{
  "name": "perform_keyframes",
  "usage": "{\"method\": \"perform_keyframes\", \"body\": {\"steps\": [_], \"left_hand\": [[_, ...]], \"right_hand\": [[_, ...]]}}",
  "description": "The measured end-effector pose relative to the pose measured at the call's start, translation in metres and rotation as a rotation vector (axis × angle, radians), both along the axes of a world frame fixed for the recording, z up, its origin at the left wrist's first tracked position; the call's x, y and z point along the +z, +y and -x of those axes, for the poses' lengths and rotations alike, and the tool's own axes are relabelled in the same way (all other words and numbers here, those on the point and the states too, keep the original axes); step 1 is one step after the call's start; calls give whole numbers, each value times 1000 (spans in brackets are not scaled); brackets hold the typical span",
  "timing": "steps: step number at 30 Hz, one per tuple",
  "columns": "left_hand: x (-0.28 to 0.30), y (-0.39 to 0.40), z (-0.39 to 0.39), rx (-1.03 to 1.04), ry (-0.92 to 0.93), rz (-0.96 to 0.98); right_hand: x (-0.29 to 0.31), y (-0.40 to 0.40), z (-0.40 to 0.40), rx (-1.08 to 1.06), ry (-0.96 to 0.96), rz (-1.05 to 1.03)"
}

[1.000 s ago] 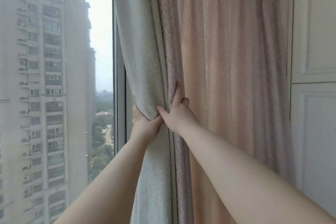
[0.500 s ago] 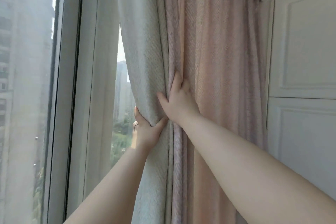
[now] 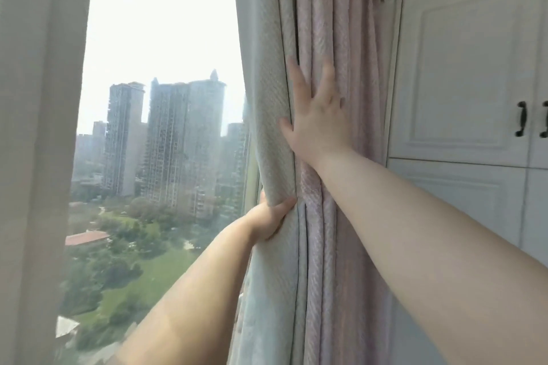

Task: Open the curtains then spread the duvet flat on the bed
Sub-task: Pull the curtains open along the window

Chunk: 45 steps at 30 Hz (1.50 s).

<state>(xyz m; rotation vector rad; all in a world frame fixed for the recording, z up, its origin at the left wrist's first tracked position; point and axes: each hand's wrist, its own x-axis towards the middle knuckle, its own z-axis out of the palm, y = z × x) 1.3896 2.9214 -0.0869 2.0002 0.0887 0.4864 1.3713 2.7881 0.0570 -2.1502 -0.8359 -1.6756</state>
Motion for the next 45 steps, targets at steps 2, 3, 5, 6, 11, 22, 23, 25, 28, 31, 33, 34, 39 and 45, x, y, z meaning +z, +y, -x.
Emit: {"method": "perform_keyframes", "body": {"steps": [2, 3, 5, 6, 11, 22, 23, 25, 28, 31, 33, 34, 39, 45], "left_hand": [[3, -7, -18, -4, 49, -66], [4, -9, -25, -1, 51, -88], [4, -12, -39, 1, 21, -118], [4, -12, -44, 19, -2, -132], [14, -1, -58, 223, -228, -178], [147, 10, -76, 805, -743, -1199], [159, 7, -82, 843, -714, -1271], [180, 4, -93, 867, -559, -1378], [204, -4, -127, 786, -380, -1477], [219, -19, -168, 659, -289, -1464], [230, -25, -191, 599, -232, -1392], [236, -27, -199, 582, -231, -1342], [267, -17, -230, 582, -377, -1264], [293, -4, -258, 563, -563, -1242]], "right_hand": [[10, -5, -14, -100, -3, 86], [13, -7, -21, -143, 38, 108], [17, -9, -37, -201, 155, 84], [18, -10, -45, -202, 214, 56], [24, -5, -80, -113, 356, -12], [41, -12, -184, -111, 524, 87], [41, -17, -195, -111, 535, 92], [39, -27, -214, -91, 564, 98], [39, -38, -239, -69, 597, 107], [41, -41, -264, -107, 569, 121], [43, -39, -275, -151, 537, 141], [44, -37, -280, -169, 523, 159], [54, -30, -297, -336, 195, 173], [117, -21, -299, -696, -241, 240]]}}
